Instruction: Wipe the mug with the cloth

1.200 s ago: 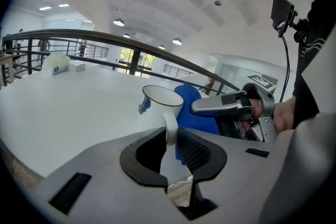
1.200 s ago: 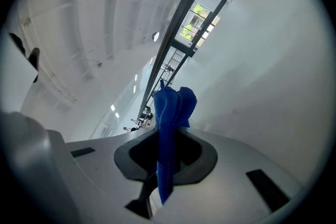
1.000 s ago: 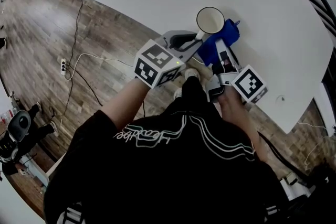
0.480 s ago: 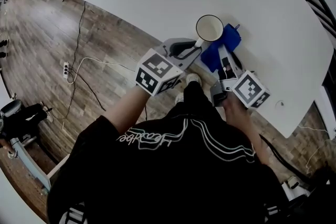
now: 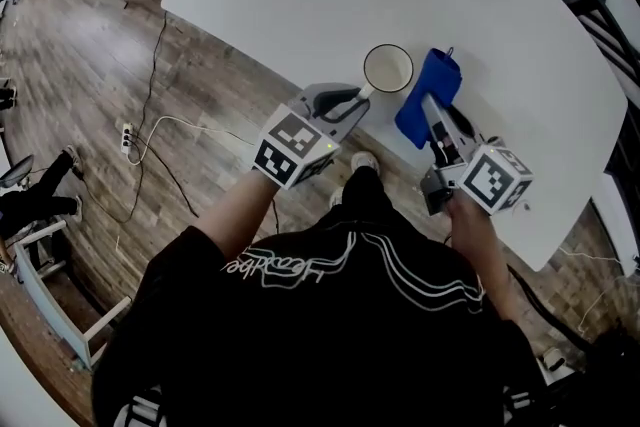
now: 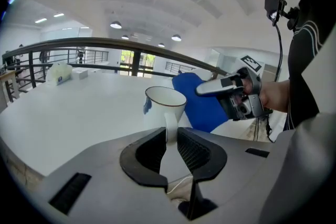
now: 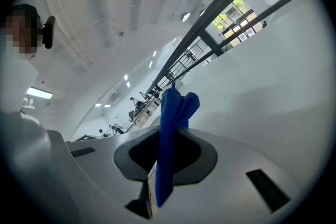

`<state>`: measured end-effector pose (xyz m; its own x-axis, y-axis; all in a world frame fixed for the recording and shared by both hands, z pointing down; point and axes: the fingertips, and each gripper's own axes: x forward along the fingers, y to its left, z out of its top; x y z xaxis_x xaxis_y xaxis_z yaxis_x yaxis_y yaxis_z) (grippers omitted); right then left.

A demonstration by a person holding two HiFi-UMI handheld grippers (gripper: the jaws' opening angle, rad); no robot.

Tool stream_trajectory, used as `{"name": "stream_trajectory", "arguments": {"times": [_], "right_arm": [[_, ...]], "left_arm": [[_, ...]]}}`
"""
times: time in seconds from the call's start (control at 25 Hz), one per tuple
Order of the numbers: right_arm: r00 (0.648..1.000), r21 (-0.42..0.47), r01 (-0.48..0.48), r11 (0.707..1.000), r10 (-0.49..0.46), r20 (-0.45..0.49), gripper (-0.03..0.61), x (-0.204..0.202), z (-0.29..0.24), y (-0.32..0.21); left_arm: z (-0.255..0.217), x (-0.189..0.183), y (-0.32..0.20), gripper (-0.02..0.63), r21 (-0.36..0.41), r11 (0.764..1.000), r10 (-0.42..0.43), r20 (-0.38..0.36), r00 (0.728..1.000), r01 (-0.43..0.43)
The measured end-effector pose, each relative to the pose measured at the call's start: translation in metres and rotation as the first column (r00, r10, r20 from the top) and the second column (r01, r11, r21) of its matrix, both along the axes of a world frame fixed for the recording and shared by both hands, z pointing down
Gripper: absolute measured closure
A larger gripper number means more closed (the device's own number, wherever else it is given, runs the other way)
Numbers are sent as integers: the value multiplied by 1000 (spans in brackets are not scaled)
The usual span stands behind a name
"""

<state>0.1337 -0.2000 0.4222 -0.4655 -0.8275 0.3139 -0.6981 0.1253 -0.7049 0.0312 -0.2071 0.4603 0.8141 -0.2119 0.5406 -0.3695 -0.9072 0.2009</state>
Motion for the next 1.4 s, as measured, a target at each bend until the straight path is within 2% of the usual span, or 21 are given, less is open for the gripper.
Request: {"name": "stream_trajectory", "arguments": {"times": [0.16,0.28,0.6,0.84,1.2,1.4], "right_arm": [[998,27,63,998,-63,0,531,4,-13,-13],[993,40,115,993,-117,34,531,2,-11,-19],[975,18,202,979,-203,87,531,-8,10,-32],[961,-29,269,963,-266,69,531,-2,22,-42],[964,-84,264,961,-261,42,531,-2,44,-41],[964,-85,267,960,-264,40,531,0,43,-40]], "left_arm": [[-5,-2,-4,541,40,999,9,24,1000,-10],[-3,-1,-5,541,52,999,1,34,999,-3],[-1,-7,-17,541,80,996,-26,30,999,23],[-7,1,-21,541,108,994,-33,42,999,28],[-5,1,-14,541,124,991,-45,47,998,39],[-1,1,-13,541,127,991,-37,34,999,33]]}}
